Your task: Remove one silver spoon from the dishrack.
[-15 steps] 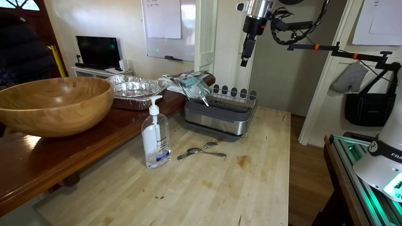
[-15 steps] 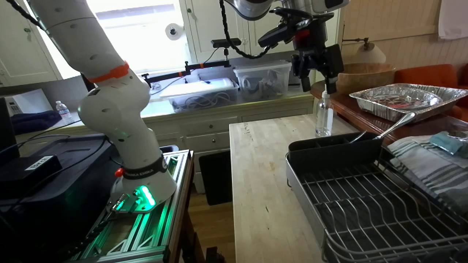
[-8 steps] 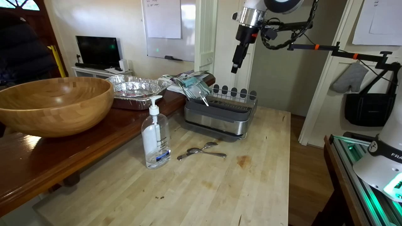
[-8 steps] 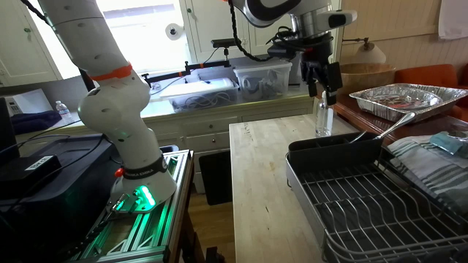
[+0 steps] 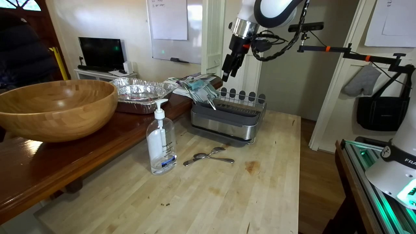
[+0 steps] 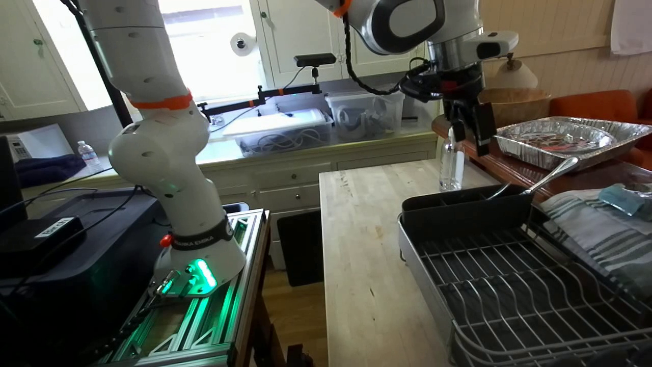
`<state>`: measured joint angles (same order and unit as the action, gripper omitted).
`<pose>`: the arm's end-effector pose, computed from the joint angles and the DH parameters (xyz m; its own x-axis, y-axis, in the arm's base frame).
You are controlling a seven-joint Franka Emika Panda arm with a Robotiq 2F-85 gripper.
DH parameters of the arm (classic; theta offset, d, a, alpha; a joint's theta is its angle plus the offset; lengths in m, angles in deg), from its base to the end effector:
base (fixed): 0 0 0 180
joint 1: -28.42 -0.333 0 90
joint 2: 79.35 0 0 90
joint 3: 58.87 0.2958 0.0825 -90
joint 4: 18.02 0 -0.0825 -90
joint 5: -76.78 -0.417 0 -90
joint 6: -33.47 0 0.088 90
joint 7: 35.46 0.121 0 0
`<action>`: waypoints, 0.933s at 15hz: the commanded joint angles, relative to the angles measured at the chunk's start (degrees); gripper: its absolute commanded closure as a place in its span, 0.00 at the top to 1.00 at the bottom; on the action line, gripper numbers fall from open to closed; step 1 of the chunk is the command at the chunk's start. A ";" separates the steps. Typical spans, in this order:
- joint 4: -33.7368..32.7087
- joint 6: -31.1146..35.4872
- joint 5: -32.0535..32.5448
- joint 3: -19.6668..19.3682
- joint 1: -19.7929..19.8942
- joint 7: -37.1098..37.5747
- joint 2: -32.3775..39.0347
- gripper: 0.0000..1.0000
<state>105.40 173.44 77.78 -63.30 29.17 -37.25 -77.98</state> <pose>0.5933 -0.0539 0.3629 0.9644 -0.0421 0.2612 -0.0502 -0.9984 0.0243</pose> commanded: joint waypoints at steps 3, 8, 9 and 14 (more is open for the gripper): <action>-4.89 0.87 -1.19 1.19 0.52 2.38 5.72 1.00; -6.98 0.56 -1.01 1.36 0.57 2.85 7.89 1.00; -7.18 0.63 -0.99 1.38 0.57 2.89 8.21 1.00; -8.44 0.25 -1.63 1.66 0.66 2.53 9.86 1.00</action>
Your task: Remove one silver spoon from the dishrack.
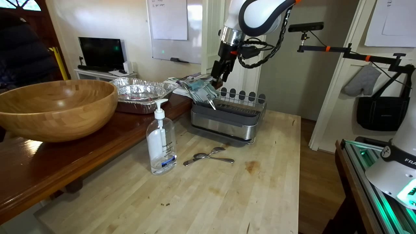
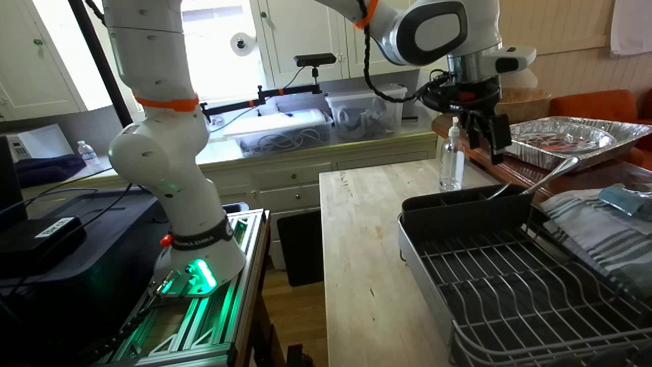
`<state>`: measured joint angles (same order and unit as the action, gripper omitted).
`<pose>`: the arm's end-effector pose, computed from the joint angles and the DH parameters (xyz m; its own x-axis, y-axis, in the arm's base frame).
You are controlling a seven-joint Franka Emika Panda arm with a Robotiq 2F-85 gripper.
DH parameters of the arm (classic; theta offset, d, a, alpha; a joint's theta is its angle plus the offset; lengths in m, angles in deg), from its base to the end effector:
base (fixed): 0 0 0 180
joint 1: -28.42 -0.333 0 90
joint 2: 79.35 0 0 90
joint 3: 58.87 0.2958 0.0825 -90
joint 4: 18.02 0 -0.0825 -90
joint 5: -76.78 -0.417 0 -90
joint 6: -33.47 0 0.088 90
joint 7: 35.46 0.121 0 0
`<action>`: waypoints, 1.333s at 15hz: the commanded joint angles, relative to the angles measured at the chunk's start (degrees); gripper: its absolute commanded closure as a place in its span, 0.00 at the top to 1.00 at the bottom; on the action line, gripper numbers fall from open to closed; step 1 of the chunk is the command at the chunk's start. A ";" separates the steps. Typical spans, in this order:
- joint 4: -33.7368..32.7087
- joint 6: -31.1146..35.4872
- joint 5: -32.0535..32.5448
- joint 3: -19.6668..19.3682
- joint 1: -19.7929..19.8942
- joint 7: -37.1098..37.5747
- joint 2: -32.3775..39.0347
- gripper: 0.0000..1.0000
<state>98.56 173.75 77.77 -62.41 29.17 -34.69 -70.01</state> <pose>0.6290 -0.0468 0.3385 0.9662 -0.0693 0.2484 -0.0769 -0.9968 0.0207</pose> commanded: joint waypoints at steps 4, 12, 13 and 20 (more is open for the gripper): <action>-2.53 0.03 -1.74 0.71 1.02 -0.48 3.25 1.00; -3.18 2.13 -5.72 1.57 2.30 -2.53 5.98 1.00; -3.30 2.40 -6.35 1.77 2.47 -2.98 6.31 1.00; -3.72 4.61 -9.94 2.86 3.72 -6.34 7.75 1.00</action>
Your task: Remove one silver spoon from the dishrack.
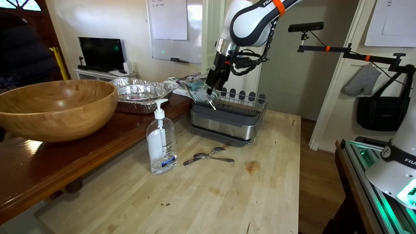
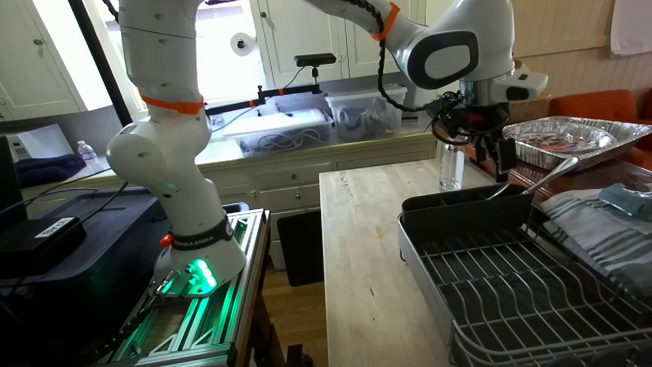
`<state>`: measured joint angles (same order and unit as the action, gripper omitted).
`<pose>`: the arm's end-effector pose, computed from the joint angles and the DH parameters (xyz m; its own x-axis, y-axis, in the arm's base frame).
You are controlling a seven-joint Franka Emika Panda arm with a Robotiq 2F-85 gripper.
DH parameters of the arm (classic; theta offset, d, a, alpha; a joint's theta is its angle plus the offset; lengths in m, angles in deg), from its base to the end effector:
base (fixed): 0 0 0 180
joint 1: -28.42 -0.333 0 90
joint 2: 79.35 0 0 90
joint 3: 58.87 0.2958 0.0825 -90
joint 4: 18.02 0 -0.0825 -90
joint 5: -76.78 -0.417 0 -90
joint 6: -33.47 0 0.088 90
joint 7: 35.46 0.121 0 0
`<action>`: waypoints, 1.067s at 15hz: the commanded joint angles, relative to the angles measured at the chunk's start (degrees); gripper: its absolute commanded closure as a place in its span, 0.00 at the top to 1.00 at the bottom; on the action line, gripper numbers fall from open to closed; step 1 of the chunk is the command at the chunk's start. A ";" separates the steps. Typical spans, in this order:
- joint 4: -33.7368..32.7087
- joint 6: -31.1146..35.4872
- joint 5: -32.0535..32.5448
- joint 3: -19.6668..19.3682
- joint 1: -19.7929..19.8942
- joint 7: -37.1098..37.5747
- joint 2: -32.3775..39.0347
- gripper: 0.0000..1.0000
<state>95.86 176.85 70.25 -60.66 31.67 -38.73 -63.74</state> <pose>0.6454 -0.0563 0.2979 0.9635 -0.1164 0.2411 -0.1034 -0.9925 -0.0658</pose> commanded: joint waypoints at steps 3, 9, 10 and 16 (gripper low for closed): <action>-1.27 2.20 -3.26 1.42 1.68 -3.08 2.14 1.00; -1.88 3.95 -3.04 1.68 1.87 -3.32 3.57 1.00; -1.99 4.13 -3.04 1.79 1.90 -3.39 3.81 1.00; -2.26 4.53 -2.80 2.33 1.98 -4.04 4.66 0.64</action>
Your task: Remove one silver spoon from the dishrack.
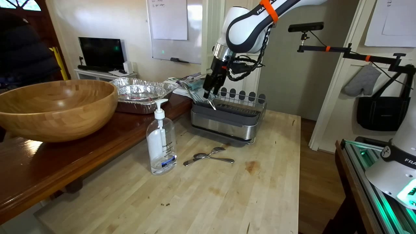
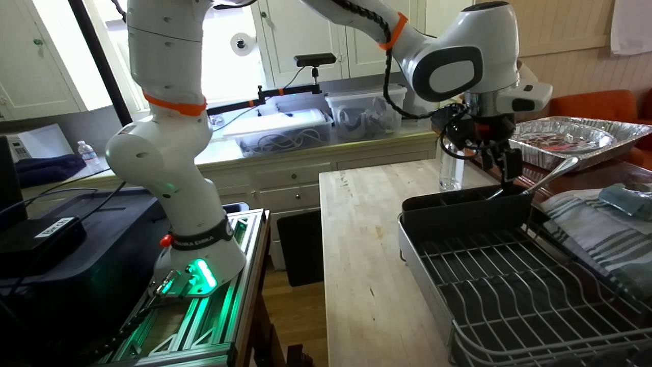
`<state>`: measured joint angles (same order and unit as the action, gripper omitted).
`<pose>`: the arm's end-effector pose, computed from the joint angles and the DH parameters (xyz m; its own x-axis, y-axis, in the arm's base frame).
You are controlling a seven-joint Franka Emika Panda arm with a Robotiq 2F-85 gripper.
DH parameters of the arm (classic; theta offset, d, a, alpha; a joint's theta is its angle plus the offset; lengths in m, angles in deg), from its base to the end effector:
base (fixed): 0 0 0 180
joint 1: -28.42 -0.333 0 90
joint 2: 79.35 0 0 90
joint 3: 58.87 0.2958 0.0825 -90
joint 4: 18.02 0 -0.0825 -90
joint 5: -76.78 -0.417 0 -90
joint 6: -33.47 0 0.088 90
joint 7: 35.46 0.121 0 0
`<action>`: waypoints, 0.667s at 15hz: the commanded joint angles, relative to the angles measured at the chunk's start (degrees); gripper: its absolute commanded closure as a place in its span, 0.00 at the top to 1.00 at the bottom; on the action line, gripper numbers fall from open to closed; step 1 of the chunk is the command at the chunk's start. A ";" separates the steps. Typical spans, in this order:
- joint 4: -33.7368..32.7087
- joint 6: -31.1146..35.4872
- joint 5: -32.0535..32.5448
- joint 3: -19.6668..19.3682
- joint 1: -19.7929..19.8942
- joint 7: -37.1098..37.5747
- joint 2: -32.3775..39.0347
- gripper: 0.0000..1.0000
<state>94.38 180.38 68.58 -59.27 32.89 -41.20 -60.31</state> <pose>0.6563 -0.0569 0.2784 0.9577 -0.1006 0.2698 -0.0824 -0.9935 -0.0781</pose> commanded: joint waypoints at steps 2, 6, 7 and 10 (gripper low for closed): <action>-0.75 1.01 -1.05 1.10 0.74 -1.84 1.32 0.47; -0.67 1.07 -0.95 1.14 0.72 -1.84 1.29 0.70; -0.61 1.12 -1.01 1.14 0.76 -1.89 1.19 0.70; -0.45 1.42 -1.03 1.19 0.80 -2.08 1.00 0.91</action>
<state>94.37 180.53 68.58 -58.84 32.90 -41.84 -60.04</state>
